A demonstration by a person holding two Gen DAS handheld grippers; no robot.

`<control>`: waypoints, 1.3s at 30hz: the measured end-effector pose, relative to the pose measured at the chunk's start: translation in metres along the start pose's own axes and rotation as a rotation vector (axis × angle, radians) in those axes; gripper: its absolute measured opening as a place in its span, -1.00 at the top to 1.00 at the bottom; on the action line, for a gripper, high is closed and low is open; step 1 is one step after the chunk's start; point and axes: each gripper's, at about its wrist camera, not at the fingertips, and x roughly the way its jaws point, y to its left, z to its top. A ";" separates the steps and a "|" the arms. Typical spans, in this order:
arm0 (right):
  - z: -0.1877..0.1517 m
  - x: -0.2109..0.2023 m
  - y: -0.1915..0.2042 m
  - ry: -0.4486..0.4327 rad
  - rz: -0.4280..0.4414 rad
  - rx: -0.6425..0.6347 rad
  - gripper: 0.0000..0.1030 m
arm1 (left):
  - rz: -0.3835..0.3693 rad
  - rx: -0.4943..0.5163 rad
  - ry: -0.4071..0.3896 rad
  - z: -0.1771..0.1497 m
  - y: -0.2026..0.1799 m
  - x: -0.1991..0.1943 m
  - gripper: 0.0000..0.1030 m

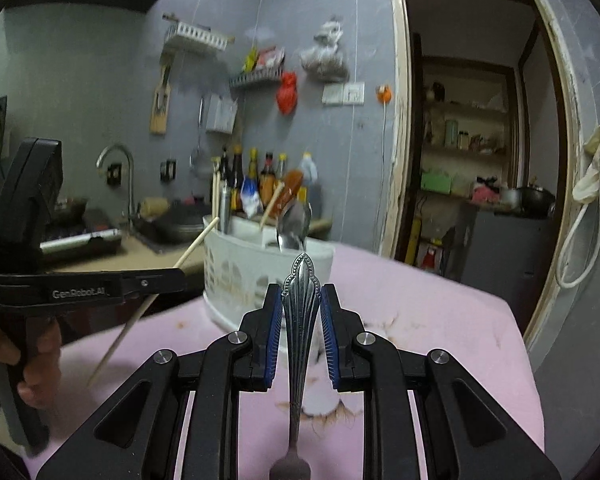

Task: Organize utensils
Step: 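Carry the chopstick with the left tool while the right tool brings the fork to the caddy, then lower the chopstick and fork into the caddy and open both tools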

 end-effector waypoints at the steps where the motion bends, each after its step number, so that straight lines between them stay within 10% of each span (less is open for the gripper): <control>1: 0.002 0.000 -0.001 -0.012 0.002 0.004 0.68 | -0.003 0.002 -0.018 0.006 0.001 -0.001 0.95; 21: 0.122 0.028 -0.022 -0.272 0.100 0.039 0.68 | -0.036 -0.093 -0.339 0.147 0.063 0.028 0.95; 39: 0.111 0.101 -0.039 -0.238 0.055 0.074 0.68 | 0.077 -0.042 -0.431 0.131 0.074 0.086 0.95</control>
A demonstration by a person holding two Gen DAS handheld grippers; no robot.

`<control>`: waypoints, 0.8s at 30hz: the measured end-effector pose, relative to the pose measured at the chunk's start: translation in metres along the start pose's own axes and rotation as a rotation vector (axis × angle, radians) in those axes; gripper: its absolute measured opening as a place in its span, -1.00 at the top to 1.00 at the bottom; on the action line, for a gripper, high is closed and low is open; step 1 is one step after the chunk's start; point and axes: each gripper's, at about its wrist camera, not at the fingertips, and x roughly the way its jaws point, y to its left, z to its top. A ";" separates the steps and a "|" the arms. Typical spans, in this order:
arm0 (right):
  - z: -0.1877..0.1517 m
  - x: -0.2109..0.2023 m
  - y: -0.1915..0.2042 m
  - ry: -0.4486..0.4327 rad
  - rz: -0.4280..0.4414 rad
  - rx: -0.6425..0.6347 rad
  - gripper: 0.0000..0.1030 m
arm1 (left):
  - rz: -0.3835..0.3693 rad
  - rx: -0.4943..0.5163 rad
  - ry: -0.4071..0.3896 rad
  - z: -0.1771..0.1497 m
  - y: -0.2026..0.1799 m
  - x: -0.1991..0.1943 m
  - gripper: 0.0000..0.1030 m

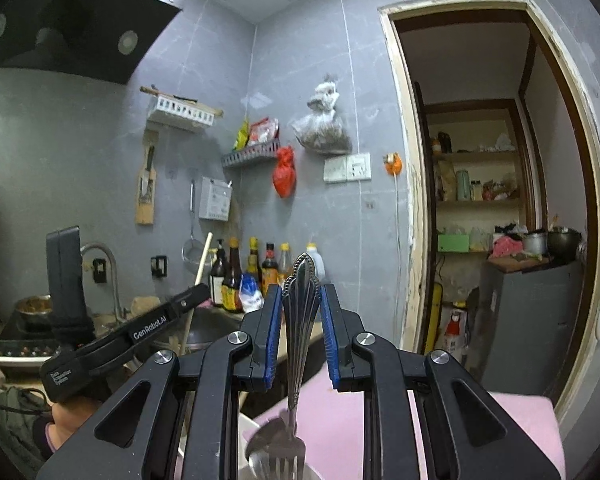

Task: Organize utensils
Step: 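Lower the chopstick and fork into the caddy and open both tools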

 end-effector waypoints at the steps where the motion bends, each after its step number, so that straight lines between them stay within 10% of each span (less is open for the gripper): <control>1: -0.003 0.001 -0.001 0.007 -0.001 0.006 0.68 | 0.005 0.007 -0.003 -0.003 -0.001 0.000 0.95; 24: -0.051 -0.009 -0.002 0.163 0.060 0.081 0.64 | -0.005 0.111 0.090 -0.046 -0.012 -0.027 0.94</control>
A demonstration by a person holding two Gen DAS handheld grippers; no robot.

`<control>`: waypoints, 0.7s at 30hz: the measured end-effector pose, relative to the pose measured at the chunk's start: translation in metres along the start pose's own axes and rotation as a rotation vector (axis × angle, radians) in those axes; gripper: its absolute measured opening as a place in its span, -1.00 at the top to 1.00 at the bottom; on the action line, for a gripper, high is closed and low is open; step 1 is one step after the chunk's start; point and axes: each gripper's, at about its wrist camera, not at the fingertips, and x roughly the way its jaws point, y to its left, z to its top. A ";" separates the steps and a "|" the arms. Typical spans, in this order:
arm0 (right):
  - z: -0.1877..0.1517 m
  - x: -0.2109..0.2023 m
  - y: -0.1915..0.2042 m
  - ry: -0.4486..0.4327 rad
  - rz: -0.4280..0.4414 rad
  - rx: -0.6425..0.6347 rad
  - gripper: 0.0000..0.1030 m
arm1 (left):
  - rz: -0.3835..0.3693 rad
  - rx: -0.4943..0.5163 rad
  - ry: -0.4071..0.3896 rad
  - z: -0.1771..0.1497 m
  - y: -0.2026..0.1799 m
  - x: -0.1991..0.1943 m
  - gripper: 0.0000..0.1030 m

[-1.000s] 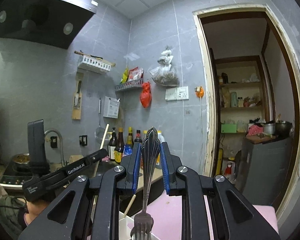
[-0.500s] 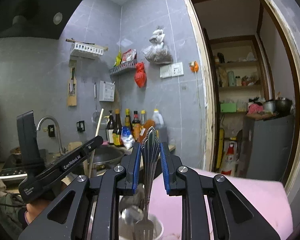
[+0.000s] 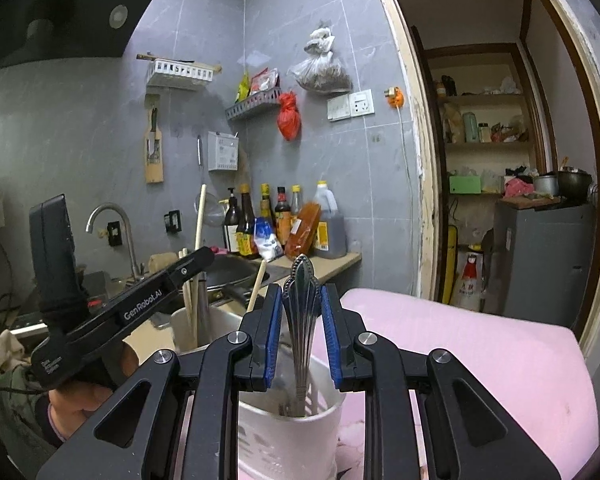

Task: Organize utensils
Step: 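Lower the chopstick and fork into the caddy and open both tools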

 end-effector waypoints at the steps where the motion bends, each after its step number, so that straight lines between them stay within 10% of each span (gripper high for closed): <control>1: -0.001 -0.001 0.000 -0.001 -0.002 0.001 0.64 | -0.003 0.000 0.013 -0.001 0.000 -0.001 0.93; 11: 0.001 -0.015 0.004 -0.017 -0.009 0.026 0.39 | -0.077 -0.012 0.130 -0.003 0.003 -0.022 0.42; 21: -0.008 -0.057 0.007 -0.032 -0.113 0.071 -0.31 | -0.086 -0.019 0.213 -0.001 -0.005 -0.070 -0.19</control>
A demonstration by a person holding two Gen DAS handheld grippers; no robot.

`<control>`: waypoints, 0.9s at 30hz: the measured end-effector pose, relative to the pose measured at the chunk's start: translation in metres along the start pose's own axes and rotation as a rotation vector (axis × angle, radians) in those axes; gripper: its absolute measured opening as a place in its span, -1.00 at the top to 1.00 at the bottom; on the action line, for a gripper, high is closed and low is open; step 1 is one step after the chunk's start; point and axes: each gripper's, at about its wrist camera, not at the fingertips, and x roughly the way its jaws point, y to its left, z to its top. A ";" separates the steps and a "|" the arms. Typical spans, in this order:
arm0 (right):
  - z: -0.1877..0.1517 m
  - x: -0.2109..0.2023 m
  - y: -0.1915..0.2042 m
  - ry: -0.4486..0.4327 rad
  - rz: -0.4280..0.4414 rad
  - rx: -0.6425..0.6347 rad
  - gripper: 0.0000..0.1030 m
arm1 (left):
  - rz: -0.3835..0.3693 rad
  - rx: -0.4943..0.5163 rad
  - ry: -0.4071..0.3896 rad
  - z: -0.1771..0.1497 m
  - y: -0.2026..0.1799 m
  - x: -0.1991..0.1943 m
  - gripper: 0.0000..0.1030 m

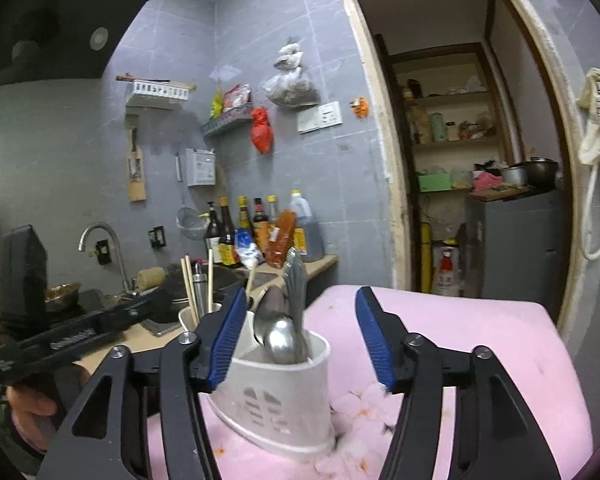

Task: Organize utensils

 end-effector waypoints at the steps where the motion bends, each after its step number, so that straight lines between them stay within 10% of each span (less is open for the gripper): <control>1: -0.002 -0.006 0.000 0.000 -0.018 0.003 -0.37 | -0.001 0.007 0.008 -0.002 -0.003 -0.005 -0.29; 11: -0.026 -0.067 -0.001 0.053 -0.208 0.026 -0.99 | 0.011 0.061 0.102 -0.038 -0.030 -0.035 -0.73; 27: -0.058 -0.121 -0.006 0.115 -0.404 0.038 -1.00 | 0.101 0.122 0.099 -0.084 -0.047 -0.059 -0.73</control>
